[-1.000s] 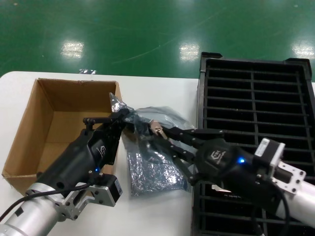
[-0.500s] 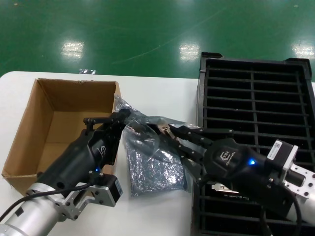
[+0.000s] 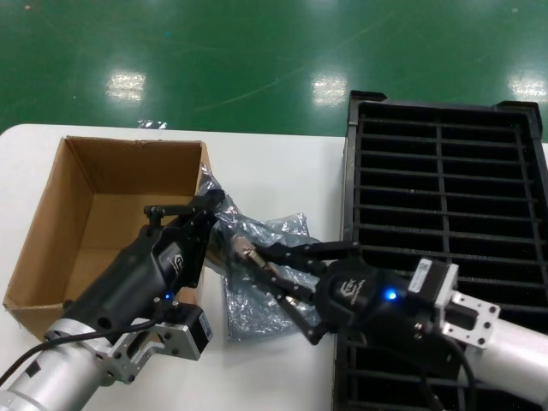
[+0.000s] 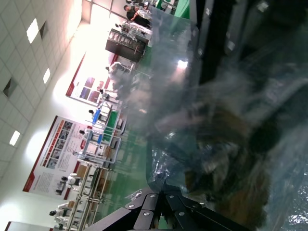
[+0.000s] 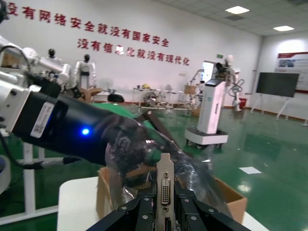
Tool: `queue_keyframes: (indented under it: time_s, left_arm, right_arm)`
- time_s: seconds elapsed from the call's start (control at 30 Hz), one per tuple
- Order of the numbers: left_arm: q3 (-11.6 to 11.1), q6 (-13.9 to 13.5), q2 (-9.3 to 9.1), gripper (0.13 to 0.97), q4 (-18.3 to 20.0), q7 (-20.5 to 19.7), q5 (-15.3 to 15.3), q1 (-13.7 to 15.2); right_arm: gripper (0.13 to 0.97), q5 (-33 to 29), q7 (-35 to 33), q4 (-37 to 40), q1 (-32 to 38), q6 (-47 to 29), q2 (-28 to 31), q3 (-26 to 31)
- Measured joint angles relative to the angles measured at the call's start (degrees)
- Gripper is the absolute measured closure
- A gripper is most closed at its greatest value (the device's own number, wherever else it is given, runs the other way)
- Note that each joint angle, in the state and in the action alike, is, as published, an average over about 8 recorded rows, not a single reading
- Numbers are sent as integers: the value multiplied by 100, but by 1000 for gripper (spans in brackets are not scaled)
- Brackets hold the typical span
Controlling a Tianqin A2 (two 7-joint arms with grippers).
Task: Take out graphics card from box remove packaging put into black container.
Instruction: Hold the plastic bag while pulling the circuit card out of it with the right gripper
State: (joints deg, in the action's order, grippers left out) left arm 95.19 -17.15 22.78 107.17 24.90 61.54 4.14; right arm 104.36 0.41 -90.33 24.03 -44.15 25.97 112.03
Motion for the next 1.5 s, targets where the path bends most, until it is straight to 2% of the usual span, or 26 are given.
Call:
queue_keyframes:
  time_s: [0.3, 0.53, 1.13, 1.5]
  left_arm:
    - [0, 0, 0, 958, 0, 0, 0, 0]
    - [0, 0, 0, 958, 1, 0, 0, 0]
    - [0, 0, 0, 958, 0, 0, 0, 0]
    - [0, 0, 0, 958, 0, 0, 0, 0]
  right_arm:
    - [902, -65, -243, 215, 209, -213, -117, 152]
    - [902, -78, -177, -25, 146, -194, 29, 82]
    - [902, 312, 97, -1105, -640, 39, 913, -753]
    - [902, 261, 37, -977, -434, -92, 801, -523]
